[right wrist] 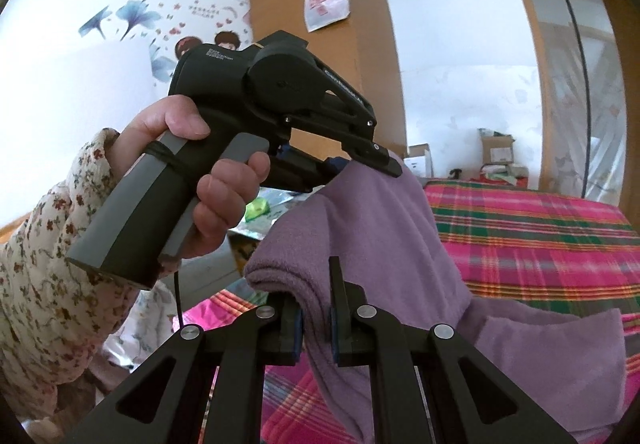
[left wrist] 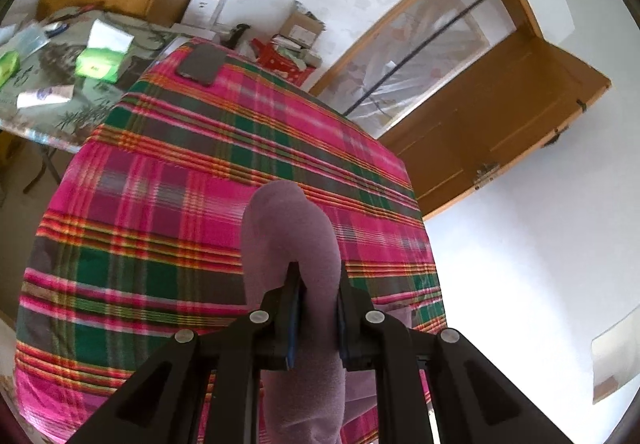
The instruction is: Fold clothes
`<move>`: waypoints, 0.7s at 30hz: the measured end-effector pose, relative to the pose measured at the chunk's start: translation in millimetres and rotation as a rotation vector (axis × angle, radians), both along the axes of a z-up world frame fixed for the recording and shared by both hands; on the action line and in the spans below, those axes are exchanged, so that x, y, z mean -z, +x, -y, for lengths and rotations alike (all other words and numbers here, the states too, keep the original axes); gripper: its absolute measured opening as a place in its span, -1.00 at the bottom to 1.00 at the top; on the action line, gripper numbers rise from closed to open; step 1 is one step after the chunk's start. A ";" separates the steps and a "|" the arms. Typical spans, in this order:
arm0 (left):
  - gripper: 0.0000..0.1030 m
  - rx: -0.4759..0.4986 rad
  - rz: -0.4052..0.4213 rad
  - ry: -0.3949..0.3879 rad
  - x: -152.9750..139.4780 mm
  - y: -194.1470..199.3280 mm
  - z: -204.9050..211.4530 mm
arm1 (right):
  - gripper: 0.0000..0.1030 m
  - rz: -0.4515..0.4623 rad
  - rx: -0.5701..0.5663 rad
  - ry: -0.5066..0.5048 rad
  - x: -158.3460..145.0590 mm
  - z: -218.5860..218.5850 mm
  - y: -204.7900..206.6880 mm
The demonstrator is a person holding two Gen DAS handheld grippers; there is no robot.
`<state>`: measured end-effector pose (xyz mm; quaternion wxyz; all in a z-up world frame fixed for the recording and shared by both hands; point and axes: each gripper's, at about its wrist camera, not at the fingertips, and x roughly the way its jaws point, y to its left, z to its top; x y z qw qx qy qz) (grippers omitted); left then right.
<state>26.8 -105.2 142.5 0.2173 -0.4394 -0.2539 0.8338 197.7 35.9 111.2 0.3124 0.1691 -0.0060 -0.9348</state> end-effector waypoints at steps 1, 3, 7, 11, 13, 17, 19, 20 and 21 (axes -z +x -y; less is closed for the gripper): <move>-0.70 0.009 -0.007 -0.004 -3.1 0.3 -5.8 | -0.81 -0.002 0.007 -0.007 -1.5 -4.2 0.9; -0.70 0.022 -0.012 -0.007 -6.2 0.4 -14.5 | -0.81 -0.005 0.021 -0.019 -4.1 -12.3 2.2; -0.70 0.048 -0.016 -0.010 -11.5 -0.1 -34.3 | -0.81 -0.005 0.049 -0.038 -6.5 -27.8 4.3; -0.70 0.076 -0.017 -0.016 -16.7 -1.6 -55.8 | -0.81 0.002 0.077 -0.061 -9.6 -46.1 7.2; -0.70 0.093 -0.018 -0.020 -18.2 -2.9 -66.4 | -0.81 0.002 0.091 -0.070 -11.2 -55.1 9.2; -0.70 0.130 -0.024 -0.031 -21.4 -2.9 -87.1 | -0.81 0.006 0.113 -0.091 -14.0 -68.0 11.9; -0.70 0.147 -0.023 -0.031 -22.3 -4.2 -96.2 | -0.81 0.004 0.125 -0.098 -14.7 -75.7 13.2; -0.70 0.159 -0.023 -0.031 -21.8 -4.3 -102.6 | -0.81 0.004 0.130 -0.102 -14.5 -80.2 13.9; -0.70 0.166 -0.023 -0.032 -21.4 -4.7 -106.9 | -0.81 0.003 0.136 -0.105 -14.2 -84.7 14.6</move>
